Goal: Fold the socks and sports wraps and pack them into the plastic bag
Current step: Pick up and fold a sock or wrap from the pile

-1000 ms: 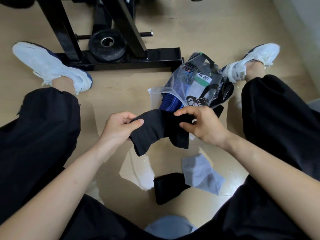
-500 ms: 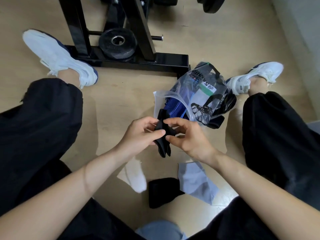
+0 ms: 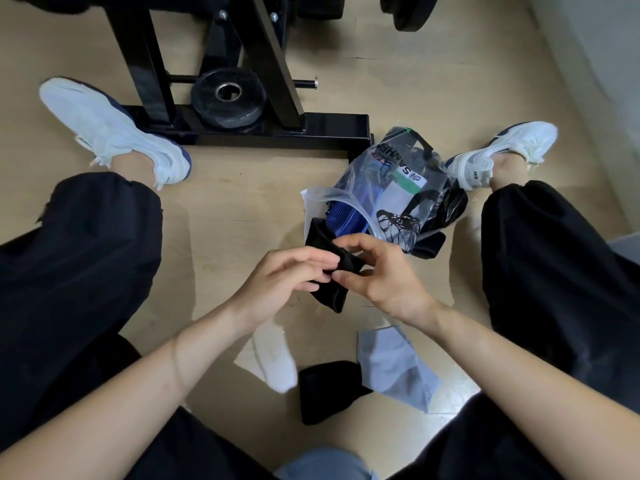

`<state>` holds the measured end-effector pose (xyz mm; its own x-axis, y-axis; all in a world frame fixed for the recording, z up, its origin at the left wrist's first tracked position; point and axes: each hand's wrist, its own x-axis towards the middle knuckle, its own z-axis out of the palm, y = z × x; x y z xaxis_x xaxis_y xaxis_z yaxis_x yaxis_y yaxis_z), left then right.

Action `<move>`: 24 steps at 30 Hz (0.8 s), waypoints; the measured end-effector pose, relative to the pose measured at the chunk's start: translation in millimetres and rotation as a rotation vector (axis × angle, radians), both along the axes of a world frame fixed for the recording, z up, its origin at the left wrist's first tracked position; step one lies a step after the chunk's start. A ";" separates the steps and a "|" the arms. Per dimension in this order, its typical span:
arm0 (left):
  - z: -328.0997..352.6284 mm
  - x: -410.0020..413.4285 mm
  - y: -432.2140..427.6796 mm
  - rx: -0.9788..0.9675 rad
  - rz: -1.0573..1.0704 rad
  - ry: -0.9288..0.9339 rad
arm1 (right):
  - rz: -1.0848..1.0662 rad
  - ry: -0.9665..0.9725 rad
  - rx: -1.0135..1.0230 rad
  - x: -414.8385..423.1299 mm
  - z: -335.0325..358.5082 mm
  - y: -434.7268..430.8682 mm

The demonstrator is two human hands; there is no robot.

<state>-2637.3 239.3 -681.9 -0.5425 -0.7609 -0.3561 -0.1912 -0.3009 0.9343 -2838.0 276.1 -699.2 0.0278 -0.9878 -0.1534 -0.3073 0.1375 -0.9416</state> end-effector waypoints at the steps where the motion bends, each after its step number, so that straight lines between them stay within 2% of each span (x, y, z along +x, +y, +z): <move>1: 0.6 0.4 -1.5 -0.025 0.015 -0.005 | 0.019 0.012 -0.008 -2.3 -0.5 -0.3; 3: 1.4 1.9 -5.0 -0.145 0.087 -0.071 | 0.068 0.030 -0.020 -6.6 -0.1 -1.2; 5: -0.1 5.9 -10.2 -0.348 0.129 -0.187 | 0.128 0.058 -0.020 -10.2 2.1 -1.7; 7: -2.8 11.8 -16.6 -0.542 0.060 -0.290 | 0.191 0.066 0.002 -13.2 5.7 -1.7; 9: -5.9 16.7 -22.1 -0.621 -0.083 -0.367 | 0.240 0.051 0.021 -15.1 9.0 -1.3; 13: -16.1 18.8 -26.5 -0.542 -0.251 -0.411 | 0.293 0.019 0.024 -14.6 15.9 0.8; 19: -18.3 21.0 -29.4 -0.358 -0.184 -0.306 | 0.309 0.035 0.000 -17.6 18.2 0.1; 24: -21.7 20.8 -31.0 -0.357 -0.233 -0.290 | 0.335 0.057 -0.035 -19.5 19.5 0.4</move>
